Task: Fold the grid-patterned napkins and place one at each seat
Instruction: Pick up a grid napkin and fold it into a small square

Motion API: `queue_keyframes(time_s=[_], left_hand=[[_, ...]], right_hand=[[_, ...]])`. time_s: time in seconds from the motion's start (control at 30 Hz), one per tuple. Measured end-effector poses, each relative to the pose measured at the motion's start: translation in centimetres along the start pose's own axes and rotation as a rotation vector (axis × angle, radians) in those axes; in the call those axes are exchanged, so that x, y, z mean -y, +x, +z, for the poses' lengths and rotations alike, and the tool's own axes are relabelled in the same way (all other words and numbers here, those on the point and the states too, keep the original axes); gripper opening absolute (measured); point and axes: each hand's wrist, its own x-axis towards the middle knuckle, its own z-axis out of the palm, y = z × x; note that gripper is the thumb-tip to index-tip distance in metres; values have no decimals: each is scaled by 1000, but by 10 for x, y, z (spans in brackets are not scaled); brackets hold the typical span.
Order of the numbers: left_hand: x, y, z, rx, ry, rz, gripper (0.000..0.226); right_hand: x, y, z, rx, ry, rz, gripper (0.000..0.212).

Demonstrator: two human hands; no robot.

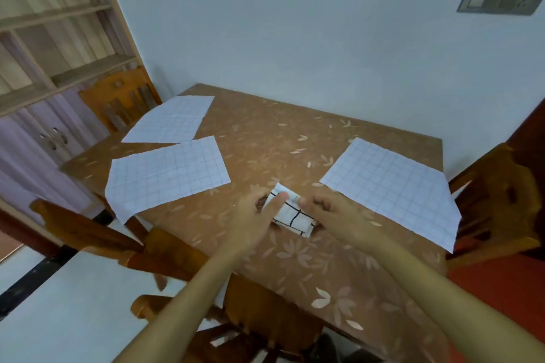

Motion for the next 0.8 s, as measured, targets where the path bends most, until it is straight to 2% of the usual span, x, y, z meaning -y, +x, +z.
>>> queue_keyframes(time_s=[0.13, 0.23, 0.33, 0.43, 0.53, 0.67, 0.8], left_hand=[[39, 12, 35, -99, 26, -92, 33], [52, 17, 60, -147, -76, -181, 32], [72, 19, 84, -156, -144, -335, 26], [97, 25, 100, -210, -42, -411, 31], [110, 29, 106, -212, 150, -358, 25], [153, 39, 117, -215, 207, -364, 30], [209, 45, 116, -136, 433, -355, 28]], right_hand=[[-39, 18, 10, -102, 142, 183, 54], [-69, 35, 21, -224, 211, 278, 45], [-102, 47, 34, -264, 293, 387, 35], [-139, 58, 43, -252, 353, 484, 34], [-171, 64, 49, -167, 392, 562, 27], [-203, 72, 55, -146, 271, 568, 29], [-221, 83, 60, -167, 196, 557, 36]])
